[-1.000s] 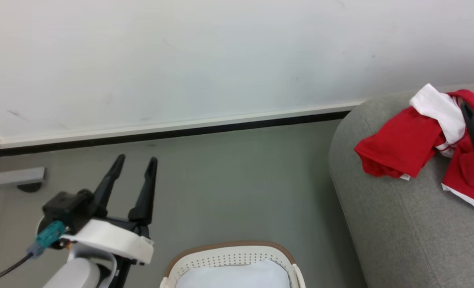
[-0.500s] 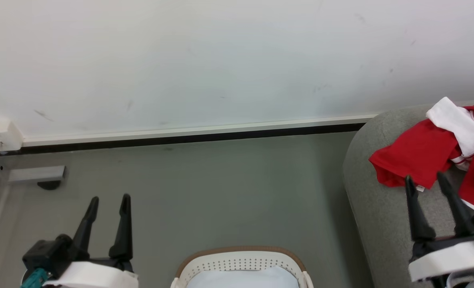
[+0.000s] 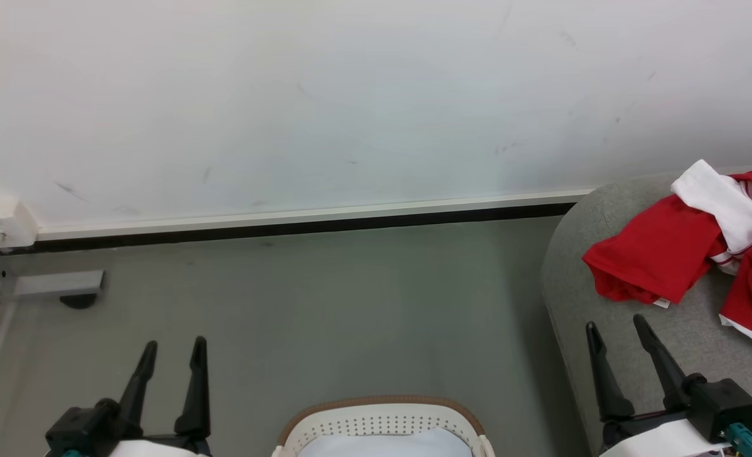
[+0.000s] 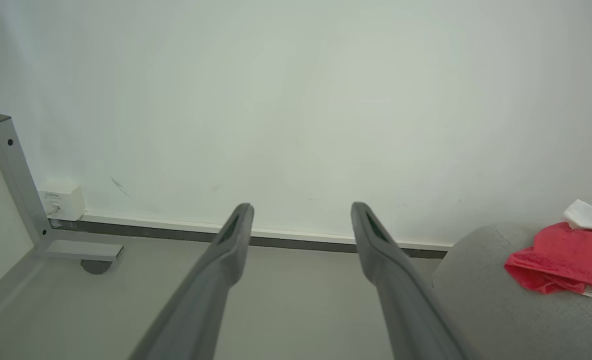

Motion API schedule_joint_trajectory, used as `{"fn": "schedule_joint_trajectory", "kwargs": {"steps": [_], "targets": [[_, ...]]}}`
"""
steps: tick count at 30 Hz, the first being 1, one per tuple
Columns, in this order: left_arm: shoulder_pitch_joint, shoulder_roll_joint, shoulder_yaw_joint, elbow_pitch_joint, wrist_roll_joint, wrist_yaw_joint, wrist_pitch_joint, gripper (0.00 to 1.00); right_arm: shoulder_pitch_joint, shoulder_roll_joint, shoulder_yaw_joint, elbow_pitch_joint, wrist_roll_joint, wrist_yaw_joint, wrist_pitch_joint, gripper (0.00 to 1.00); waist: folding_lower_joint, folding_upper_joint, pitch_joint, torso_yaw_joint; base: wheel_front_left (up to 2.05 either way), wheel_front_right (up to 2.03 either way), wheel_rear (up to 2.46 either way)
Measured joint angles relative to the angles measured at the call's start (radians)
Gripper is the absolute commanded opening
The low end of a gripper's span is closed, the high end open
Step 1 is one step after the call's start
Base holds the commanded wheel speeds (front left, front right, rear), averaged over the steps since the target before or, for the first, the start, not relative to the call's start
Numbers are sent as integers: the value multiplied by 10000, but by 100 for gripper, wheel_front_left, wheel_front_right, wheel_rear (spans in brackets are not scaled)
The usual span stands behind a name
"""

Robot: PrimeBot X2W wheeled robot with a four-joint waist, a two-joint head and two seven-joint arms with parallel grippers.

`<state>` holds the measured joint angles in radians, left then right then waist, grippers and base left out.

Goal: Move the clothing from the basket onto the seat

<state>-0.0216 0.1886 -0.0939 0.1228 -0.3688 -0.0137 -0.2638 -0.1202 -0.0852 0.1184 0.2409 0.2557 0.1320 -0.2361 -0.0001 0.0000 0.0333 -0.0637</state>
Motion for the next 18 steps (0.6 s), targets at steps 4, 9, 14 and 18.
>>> {"fn": "schedule_joint_trajectory", "kwargs": {"steps": [4,9,14,18], "targets": [[-11,-261,290,19,370,-253,0,100,-122,134,221,150,-4,0,-40,100,0,0,5,-22,0,0,0],[-32,-512,518,98,619,-495,0,100,-262,190,349,217,-6,0,-113,100,1,1,3,-36,0,0,0],[-48,-690,667,188,917,-685,0,100,-328,205,389,268,-10,0,-127,100,1,0,-21,-45,0,0,0],[-69,-788,817,232,1001,-790,0,100,-334,205,412,295,-6,0,-132,100,1,1,-28,-67,0,0,0]]}}
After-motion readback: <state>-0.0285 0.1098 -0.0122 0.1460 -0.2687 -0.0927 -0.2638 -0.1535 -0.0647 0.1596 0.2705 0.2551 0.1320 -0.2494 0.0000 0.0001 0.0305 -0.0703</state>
